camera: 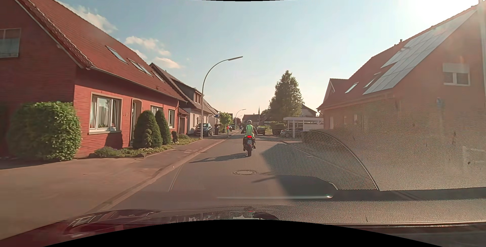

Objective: Follow the waypoints while adhering to traffic rules and regulations

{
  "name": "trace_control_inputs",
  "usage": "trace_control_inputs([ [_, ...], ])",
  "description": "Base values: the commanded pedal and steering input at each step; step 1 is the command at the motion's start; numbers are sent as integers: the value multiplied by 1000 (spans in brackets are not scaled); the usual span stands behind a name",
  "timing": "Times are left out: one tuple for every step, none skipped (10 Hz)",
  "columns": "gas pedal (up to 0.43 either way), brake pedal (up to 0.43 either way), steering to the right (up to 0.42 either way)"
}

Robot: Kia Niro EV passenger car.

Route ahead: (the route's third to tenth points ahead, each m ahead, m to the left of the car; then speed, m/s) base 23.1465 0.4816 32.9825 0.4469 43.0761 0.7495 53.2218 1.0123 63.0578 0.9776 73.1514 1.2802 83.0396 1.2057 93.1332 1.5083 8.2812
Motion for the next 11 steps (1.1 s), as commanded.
trace_control_inputs([
  [138, 0, 4],
  [138, 0, 3],
  [138, 0, 3],
  [138, 0, 0],
  [150, 0, -3],
  [157, 0, -4],
  [177, 0, -5],
  [197, 0, -5],
  [209, 0, -5],
  [209, 0, -5],
  [209, 0, -5],
])
